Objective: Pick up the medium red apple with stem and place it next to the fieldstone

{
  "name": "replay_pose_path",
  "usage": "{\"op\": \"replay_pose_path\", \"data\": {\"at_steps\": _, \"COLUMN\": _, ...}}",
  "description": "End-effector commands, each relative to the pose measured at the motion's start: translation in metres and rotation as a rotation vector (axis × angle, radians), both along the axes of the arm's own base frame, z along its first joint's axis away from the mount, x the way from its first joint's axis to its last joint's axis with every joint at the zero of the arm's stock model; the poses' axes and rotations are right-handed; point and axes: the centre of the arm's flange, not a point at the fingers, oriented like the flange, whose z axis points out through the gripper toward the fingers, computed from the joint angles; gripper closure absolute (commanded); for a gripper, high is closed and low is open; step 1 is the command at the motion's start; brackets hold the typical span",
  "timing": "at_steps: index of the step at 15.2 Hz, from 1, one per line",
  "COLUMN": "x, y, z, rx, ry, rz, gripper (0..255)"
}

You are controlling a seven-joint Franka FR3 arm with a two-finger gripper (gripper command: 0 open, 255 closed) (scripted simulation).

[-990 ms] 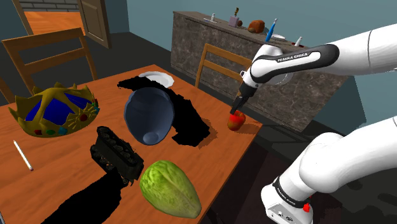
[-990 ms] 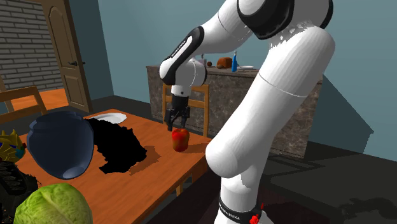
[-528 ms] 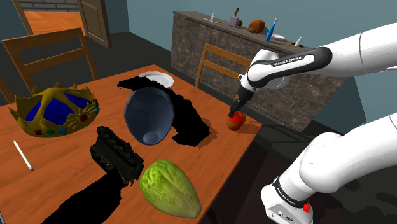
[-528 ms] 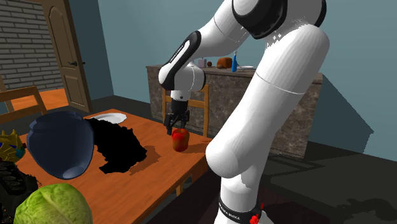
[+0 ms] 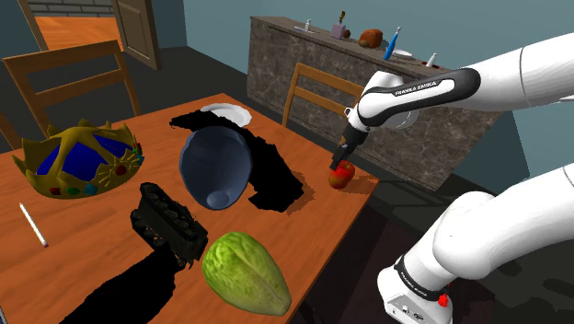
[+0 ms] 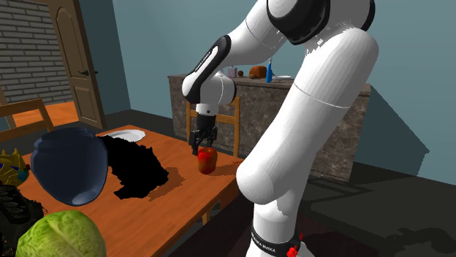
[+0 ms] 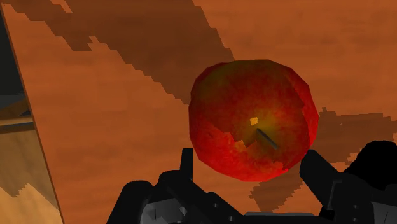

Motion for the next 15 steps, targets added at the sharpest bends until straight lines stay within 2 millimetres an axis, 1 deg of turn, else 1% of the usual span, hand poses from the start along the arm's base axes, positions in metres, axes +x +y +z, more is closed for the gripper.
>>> {"op": "replay_pose_path", "data": {"at_steps": 1, "x": 0.0, "y": 0.0, "z": -0.001, "rx": 0.001, "ry": 0.003, "rz": 0.0, "gripper": 255}}
{"op": "replay_pose_path", "data": {"at_steps": 6, "x": 0.0, "y": 0.0, "z": -0.001, "rx": 0.001, "ry": 0.003, "rz": 0.0, "gripper": 255}}
{"op": "replay_pose_path", "data": {"at_steps": 15, "x": 0.0, "y": 0.0, "z": 0.047, "rx": 0.001, "ry": 0.003, "rz": 0.0, "gripper": 255}}
